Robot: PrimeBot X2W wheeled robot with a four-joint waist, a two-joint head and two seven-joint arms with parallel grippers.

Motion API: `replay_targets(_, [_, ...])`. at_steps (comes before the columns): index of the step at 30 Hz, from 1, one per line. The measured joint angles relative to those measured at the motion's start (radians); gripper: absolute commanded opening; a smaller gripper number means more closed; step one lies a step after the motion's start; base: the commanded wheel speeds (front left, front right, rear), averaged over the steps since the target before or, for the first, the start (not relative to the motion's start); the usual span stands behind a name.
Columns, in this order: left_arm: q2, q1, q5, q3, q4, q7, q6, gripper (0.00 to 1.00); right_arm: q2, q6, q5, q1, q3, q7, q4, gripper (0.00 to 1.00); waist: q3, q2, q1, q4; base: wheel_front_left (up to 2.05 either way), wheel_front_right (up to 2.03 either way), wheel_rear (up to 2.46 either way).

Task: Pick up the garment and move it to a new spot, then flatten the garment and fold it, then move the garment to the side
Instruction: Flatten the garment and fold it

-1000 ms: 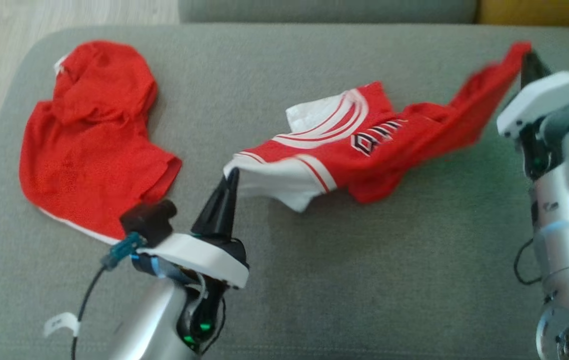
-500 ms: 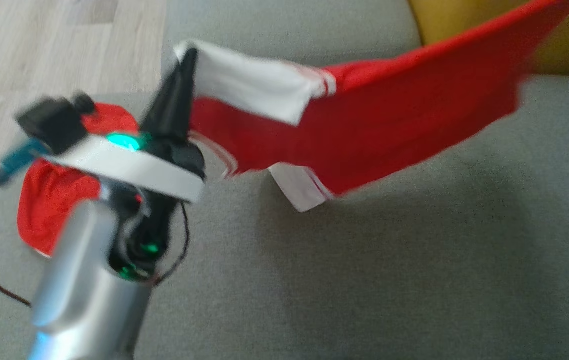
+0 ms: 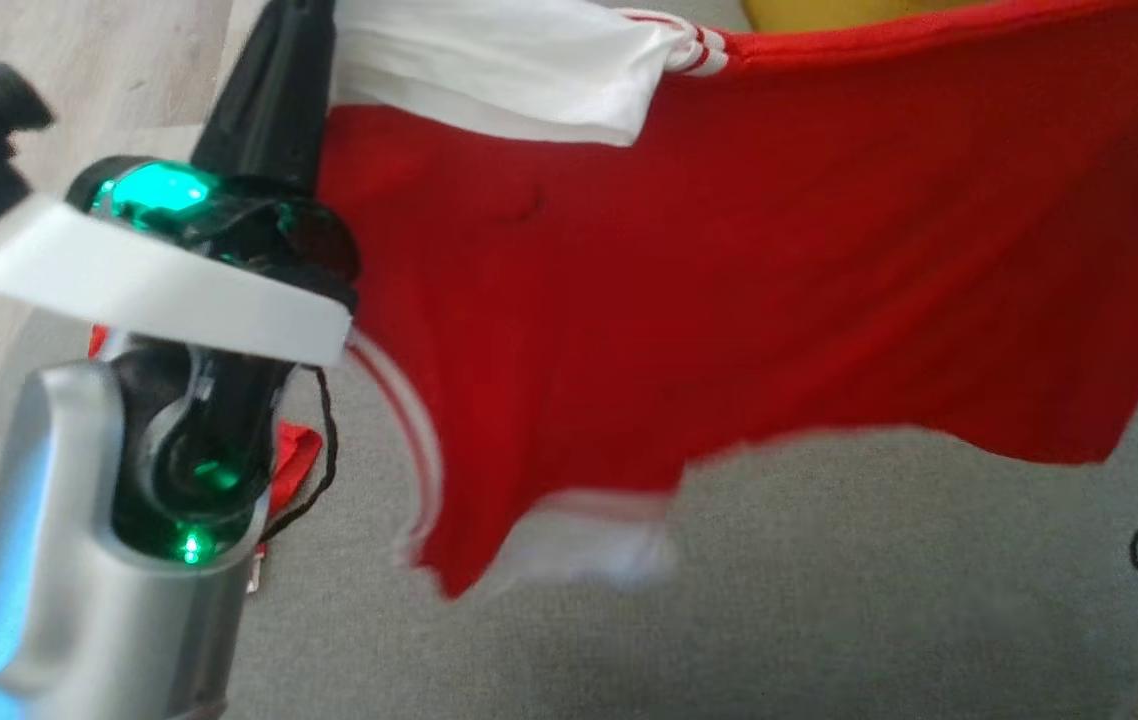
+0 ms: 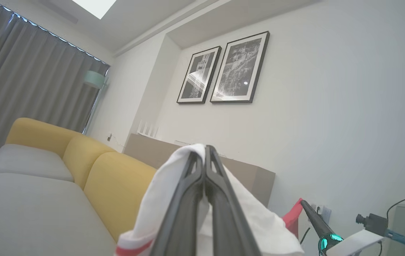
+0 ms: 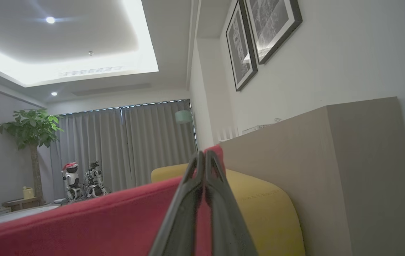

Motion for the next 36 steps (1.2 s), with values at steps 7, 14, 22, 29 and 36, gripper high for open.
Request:
replay_targets(7, [0.016,-0.031,-0.005,0.042,-0.042,0.028,0.051,0.00,0.095,0.000,-0.021,0.021,-0.140,0.144,-0.170,0.00,0.010,0.0000,0.0000,-0.005,0.00,0.00,0.00])
replay_targets(14, [0.022,-0.181,-0.011,0.039,0.160,0.075,0.040,0.00,0.097,0.000,-0.007,-0.095,-0.195,0.171,-0.030,0.00,0.074,0.0000,0.0000,-0.010,0.00,0.00,0.00])
replay_targets(22, [0.017,-0.654,0.026,0.084,0.584,-0.020,-0.042,0.00,0.097,0.000,-0.052,-0.602,-0.174,-0.045,0.372,0.00,0.276,-0.0001,0.0000,-0.017,0.00,0.00,0.00])
replay_targets(29, [0.013,-0.891,0.085,0.120,0.861,-0.234,-0.123,0.00,0.094,0.000,-0.001,-0.819,-0.136,-0.277,0.642,0.00,0.409,-0.0001,0.0003,-0.001,0.00,0.00,0.00])
replay_targets(36, [0.009,-0.890,0.100,0.088,0.989,-0.284,-0.194,0.00,0.065,0.000,0.044,-0.783,-0.116,-0.341,0.816,0.00,0.450,-0.0001,0.0001,0.037,0.00,0.00,0.00])
